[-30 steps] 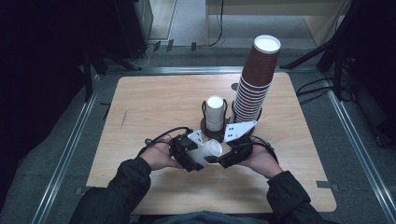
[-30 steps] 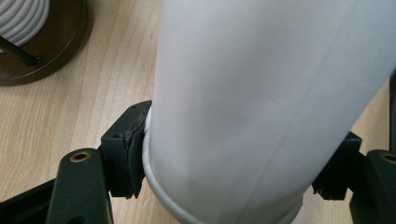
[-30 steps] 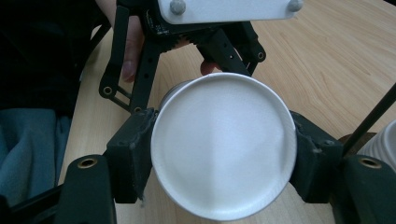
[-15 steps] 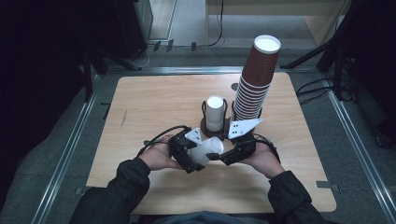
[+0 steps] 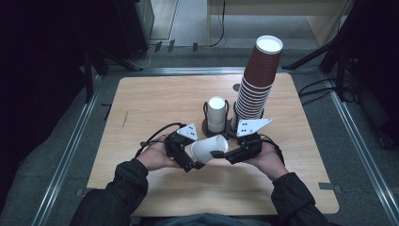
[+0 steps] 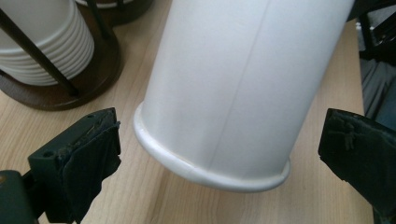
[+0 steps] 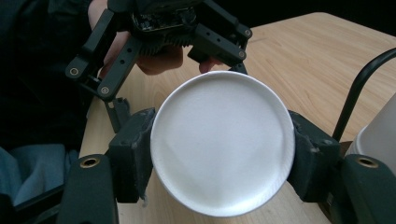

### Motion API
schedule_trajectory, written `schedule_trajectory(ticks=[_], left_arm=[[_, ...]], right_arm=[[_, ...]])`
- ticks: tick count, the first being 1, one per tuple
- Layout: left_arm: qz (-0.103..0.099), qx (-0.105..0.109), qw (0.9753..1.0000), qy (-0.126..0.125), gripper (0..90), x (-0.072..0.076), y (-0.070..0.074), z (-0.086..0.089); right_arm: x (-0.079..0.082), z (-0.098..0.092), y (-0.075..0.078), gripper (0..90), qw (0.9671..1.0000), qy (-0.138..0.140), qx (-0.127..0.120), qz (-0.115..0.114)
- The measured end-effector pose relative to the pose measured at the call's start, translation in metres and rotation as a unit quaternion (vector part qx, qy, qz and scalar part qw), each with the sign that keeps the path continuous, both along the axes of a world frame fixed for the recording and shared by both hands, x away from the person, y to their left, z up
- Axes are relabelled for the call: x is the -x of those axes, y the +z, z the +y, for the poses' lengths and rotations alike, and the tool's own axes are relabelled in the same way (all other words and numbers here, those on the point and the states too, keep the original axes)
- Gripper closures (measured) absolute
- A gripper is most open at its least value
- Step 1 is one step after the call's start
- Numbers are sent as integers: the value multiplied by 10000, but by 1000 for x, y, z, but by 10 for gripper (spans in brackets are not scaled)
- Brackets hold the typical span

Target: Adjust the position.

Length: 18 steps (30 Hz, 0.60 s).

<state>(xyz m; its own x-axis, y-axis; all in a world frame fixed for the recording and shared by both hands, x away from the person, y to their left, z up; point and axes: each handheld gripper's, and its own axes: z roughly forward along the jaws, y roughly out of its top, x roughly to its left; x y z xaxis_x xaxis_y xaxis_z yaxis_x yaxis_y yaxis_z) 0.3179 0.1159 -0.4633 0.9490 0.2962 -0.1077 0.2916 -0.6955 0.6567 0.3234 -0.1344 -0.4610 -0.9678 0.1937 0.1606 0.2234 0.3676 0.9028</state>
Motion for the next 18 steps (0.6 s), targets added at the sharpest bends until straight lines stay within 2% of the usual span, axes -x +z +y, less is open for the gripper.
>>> schedule_trajectory(ticks=[6,14,18], left_arm=[[80,266,9996,59,0,0,1,-1],[34,285,9996,24,2,1,1,-4],[104,486,9988,-26,147,1,2,-2]], right_arm=[[1,-1,2,338,9998,2,-213,57],[1,-3,6,338,9980,36,-616,120],[2,-3,7,337,9978,38,-651,132]])
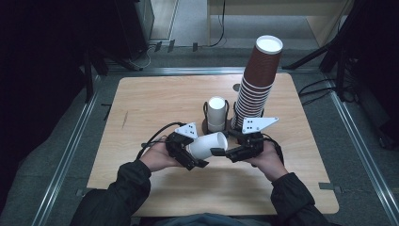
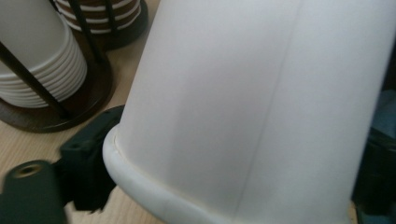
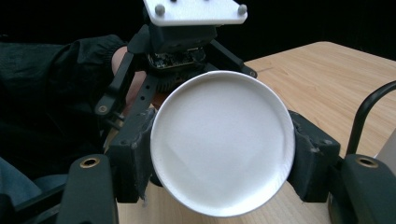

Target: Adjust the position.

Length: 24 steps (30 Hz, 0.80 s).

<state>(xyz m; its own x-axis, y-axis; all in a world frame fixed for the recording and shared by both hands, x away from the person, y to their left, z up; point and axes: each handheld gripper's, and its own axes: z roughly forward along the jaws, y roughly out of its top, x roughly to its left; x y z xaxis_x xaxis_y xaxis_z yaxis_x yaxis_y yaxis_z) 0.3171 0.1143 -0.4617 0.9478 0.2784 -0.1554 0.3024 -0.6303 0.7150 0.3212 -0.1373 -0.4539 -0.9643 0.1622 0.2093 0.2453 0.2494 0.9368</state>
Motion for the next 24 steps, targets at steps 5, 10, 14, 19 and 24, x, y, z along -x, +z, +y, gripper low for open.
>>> schedule_trajectory(ticks=[5,10,14,19,24], left_arm=[[-26,8,10000,36,159,-1,0,0],[-94,35,9999,39,214,-1,2,2],[-97,-11,9999,28,245,0,2,2],[-15,-36,10000,24,266,-1,2,2],[-3,-3,10000,44,270,-2,2,2]], right_arm=[[0,2,0,337,10000,12,-61,56],[-1,3,-1,339,9999,9,-107,65],[0,2,-1,341,9999,9,-102,72],[0,3,-1,341,10000,8,-49,67],[0,2,-1,332,10000,-12,-45,50]])
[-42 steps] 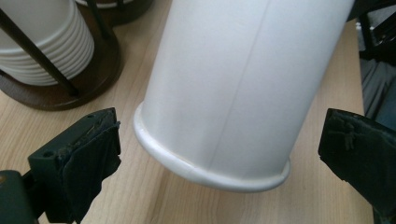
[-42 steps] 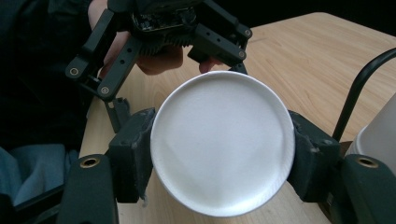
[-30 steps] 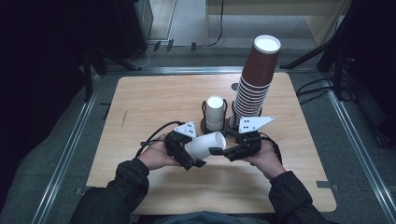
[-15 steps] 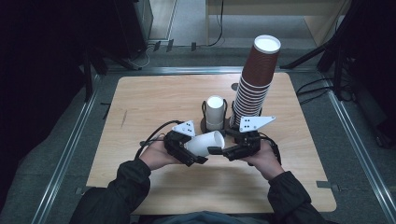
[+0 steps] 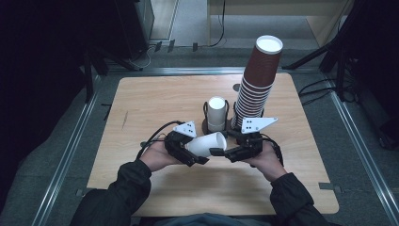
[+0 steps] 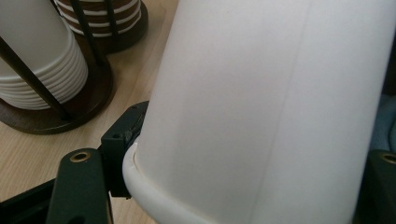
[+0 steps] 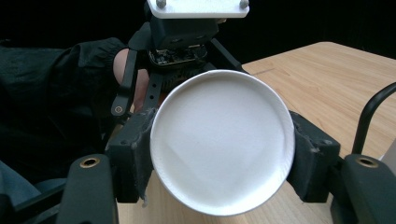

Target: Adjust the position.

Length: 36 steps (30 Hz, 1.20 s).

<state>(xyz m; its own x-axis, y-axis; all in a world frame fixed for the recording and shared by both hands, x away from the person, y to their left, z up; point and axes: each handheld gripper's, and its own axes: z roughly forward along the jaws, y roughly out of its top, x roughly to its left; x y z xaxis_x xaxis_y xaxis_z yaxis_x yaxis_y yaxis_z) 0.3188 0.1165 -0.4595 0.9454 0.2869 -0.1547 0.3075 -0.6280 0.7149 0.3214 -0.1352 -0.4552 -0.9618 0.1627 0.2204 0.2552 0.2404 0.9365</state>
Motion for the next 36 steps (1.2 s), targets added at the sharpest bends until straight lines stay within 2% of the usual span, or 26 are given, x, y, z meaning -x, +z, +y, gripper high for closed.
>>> schedule_trajectory(ticks=[7,11,15,20,26,28,31,36], left_arm=[[-9,-6,10000,20,270,0,1,3],[-14,-20,10000,33,270,-1,2,5],[11,-78,9999,96,270,-3,5,11],[-14,-231,9997,71,269,-4,7,15],[-147,-729,9972,12,269,-4,8,15],[-129,-841,9964,35,269,-4,7,14],[-153,-1109,9937,14,269,-3,6,11],[-103,-1323,9911,-40,268,-3,0,7]], right_arm=[[0,0,0,270,10000,-29,-54,53],[0,0,0,256,10000,-29,33,24],[1,0,-1,248,9996,-3,264,-40],[3,2,-7,242,9964,68,825,-176],[4,6,-12,242,9931,105,1142,-233],[4,6,-14,242,9920,103,1231,-251],[3,6,-15,242,9909,87,1318,-278],[3,7,-17,243,9889,94,1446,-335]])
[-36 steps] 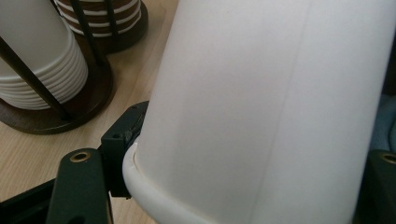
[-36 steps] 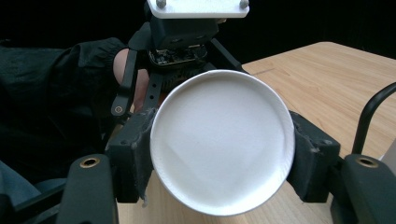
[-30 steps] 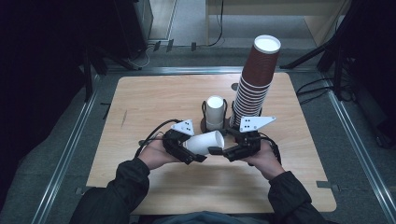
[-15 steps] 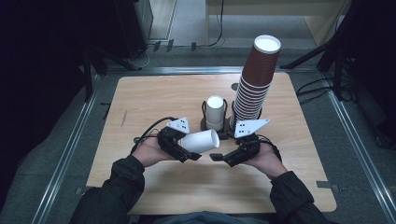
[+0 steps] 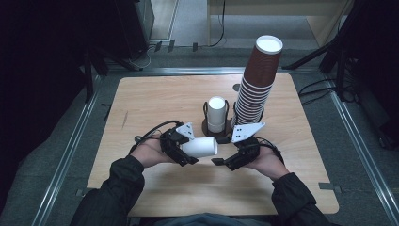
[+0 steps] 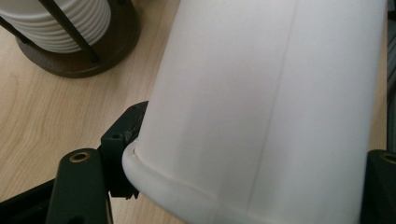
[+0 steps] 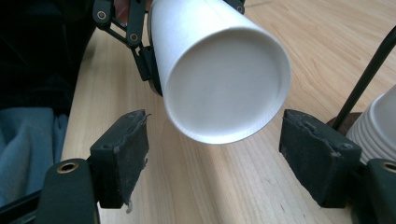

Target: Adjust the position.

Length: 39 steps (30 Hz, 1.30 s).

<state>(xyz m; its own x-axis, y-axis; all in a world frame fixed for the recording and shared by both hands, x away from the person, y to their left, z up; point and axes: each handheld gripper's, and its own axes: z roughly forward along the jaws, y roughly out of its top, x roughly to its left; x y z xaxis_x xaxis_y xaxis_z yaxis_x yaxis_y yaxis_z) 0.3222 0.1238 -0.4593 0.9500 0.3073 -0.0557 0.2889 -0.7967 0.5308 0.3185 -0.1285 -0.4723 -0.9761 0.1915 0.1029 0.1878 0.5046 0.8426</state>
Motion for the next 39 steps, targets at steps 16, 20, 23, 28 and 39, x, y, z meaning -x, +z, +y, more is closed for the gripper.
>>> schedule_trajectory(ticks=[16,20,23,28,39], left_arm=[[231,-425,9984,-301,265,4,-14,-18],[241,-439,9982,-329,262,4,-15,-21],[249,-445,9981,-360,262,5,-15,-22],[255,-436,9978,-420,259,5,-15,-22],[111,-115,9993,-349,86,6,-10,-17]], right_arm=[[3,12,-6,243,9990,162,400,-129],[5,17,-8,242,9985,251,457,-150],[6,20,-9,244,9983,292,478,-171],[7,21,-9,331,9974,408,538,-269],[8,17,-5,340,9975,428,462,-331]])
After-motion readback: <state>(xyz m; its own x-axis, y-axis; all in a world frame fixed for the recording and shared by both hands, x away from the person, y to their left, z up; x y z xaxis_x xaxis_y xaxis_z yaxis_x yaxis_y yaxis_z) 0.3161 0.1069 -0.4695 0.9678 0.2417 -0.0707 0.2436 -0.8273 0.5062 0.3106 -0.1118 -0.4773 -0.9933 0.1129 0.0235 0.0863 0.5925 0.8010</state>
